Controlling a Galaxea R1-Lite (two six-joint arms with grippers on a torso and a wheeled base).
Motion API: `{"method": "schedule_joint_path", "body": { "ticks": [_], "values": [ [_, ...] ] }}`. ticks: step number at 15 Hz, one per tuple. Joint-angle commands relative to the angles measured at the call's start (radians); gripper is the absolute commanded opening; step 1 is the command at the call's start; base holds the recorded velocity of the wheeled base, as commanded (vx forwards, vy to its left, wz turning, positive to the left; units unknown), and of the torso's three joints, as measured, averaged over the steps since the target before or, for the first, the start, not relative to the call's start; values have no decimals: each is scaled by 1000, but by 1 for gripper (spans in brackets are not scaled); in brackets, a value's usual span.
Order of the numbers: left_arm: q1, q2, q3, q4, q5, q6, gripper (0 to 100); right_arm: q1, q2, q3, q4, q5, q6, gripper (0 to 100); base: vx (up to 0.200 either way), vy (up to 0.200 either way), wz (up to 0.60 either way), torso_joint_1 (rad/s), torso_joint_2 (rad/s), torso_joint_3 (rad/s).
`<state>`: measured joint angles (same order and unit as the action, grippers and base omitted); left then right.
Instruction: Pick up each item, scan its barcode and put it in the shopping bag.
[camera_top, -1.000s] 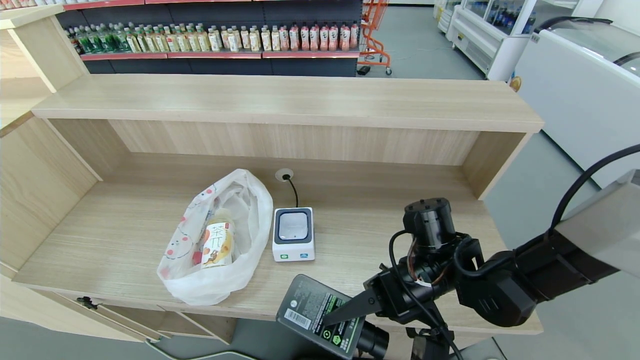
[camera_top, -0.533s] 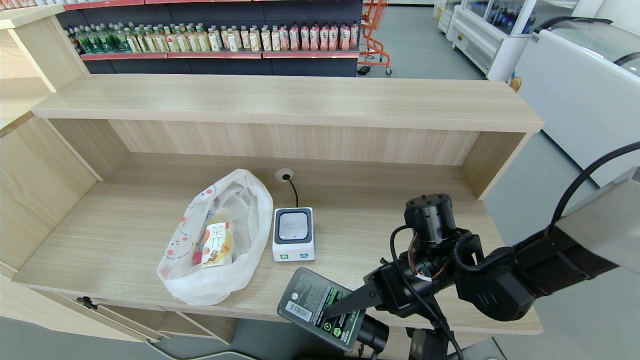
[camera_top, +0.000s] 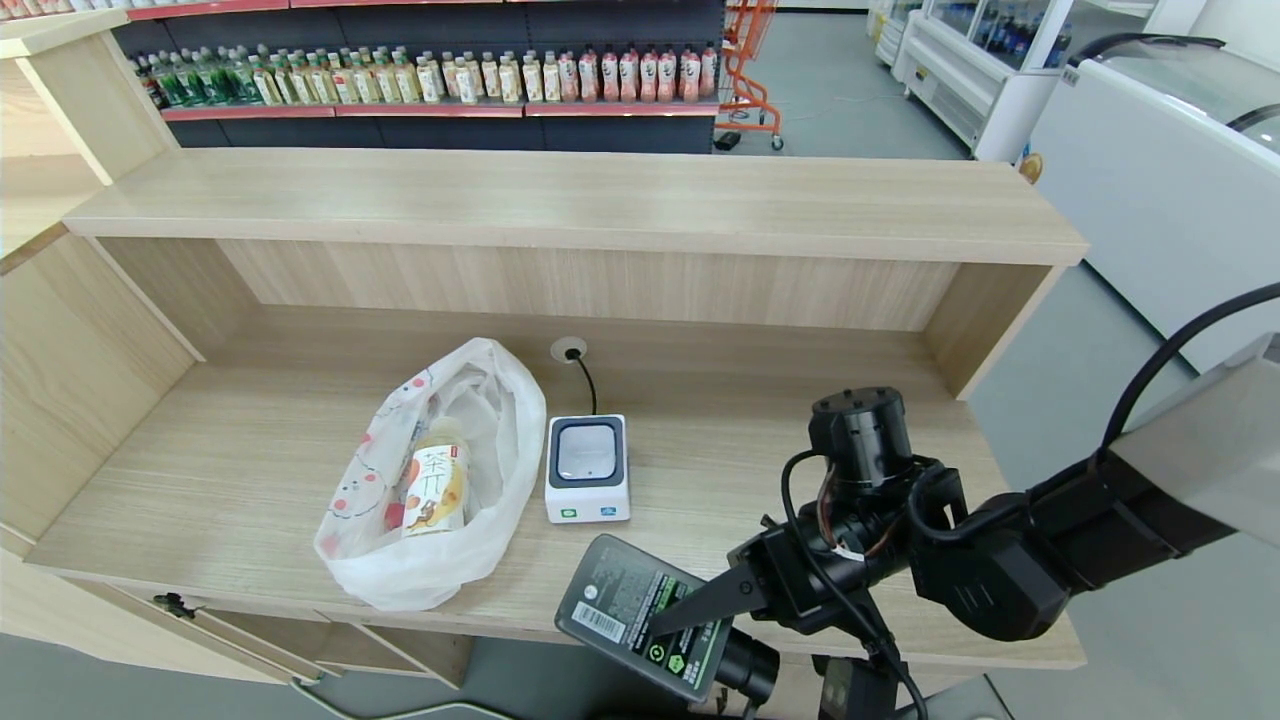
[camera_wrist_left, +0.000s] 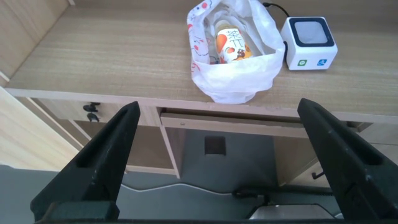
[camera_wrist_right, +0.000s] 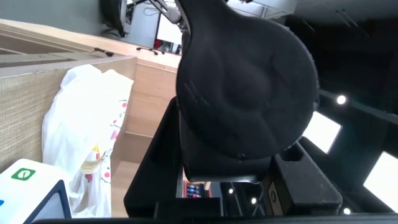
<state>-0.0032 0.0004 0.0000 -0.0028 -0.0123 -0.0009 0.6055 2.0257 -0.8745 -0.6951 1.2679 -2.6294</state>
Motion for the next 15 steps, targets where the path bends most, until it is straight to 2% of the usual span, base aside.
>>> {"method": "schedule_joint_path", "body": {
  "ticks": [1, 5, 6, 10, 12, 14, 15],
  "values": [
    [0, 0, 0, 0, 0, 1, 100, -1, -1, 0, 0, 1, 0, 0, 0, 0, 0, 0, 0, 0],
    [0, 0, 0, 0, 0, -1, 100, 8, -9, -11, 19, 1, 2, 0, 0, 0, 0, 0, 0, 0],
    [0, 0, 0, 0, 0, -1, 100, 17, -67, -41, 112, 1, 45, 0, 0, 0, 0, 0, 0, 0],
    [0, 0, 0, 0, 0, 1, 100, -46, -361, -26, 235, -85, 463, 0, 0, 0, 0, 0, 0, 0],
    [0, 0, 0, 0, 0, -1, 100, -167, -496, -11, 256, -111, 615, 0, 0, 0, 0, 0, 0, 0],
    [0, 0, 0, 0, 0, -1, 100, -270, -590, 8, 387, -142, 913, 0, 0, 0, 0, 0, 0, 0],
    [0, 0, 0, 0, 0, -1, 100, -303, -633, -40, 408, -162, 1128, 0, 0, 0, 0, 0, 0, 0]
  ]
}}
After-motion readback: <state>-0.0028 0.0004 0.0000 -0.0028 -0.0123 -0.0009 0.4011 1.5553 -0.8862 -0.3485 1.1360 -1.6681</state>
